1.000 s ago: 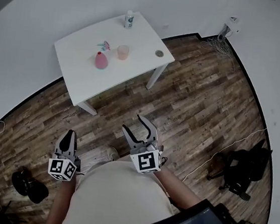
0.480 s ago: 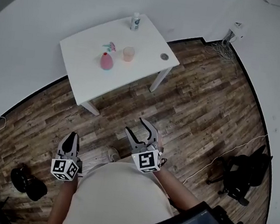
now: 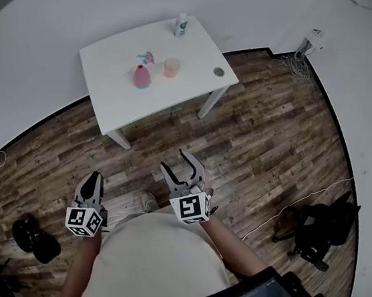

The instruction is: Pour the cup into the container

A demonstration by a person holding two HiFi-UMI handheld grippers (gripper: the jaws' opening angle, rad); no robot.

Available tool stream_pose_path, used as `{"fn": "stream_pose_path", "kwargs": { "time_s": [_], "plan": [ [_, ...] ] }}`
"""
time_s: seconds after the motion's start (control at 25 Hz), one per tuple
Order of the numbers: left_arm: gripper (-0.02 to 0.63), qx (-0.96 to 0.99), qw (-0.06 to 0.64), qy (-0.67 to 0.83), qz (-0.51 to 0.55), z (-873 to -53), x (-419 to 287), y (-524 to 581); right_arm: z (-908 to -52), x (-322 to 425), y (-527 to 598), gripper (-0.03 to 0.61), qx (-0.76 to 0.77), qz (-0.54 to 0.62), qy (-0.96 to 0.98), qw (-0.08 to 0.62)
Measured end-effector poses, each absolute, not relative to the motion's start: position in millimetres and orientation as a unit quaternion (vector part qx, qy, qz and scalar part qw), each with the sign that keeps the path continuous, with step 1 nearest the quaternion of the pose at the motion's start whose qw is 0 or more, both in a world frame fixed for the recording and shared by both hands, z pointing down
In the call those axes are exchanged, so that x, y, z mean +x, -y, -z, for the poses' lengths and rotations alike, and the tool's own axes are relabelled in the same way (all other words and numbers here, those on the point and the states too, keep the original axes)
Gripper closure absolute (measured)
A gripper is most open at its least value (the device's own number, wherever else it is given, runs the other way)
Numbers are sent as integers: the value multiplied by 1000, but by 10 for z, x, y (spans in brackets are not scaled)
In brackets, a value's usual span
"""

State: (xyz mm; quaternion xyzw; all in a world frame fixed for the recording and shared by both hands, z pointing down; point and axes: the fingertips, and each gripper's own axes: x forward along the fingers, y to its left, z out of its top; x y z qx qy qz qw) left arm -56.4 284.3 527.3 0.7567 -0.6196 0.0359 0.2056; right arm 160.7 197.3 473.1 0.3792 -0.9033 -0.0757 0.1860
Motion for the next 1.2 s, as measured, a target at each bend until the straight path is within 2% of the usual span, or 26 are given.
{"fn": "stream_pose_path", "kwargs": {
  "time_s": [1.2],
  "plan": [
    [581, 753, 213, 621, -43, -5348, -645, -2921, -4881, 1483, -1967, 327, 370, 85, 901, 208]
  ]
}}
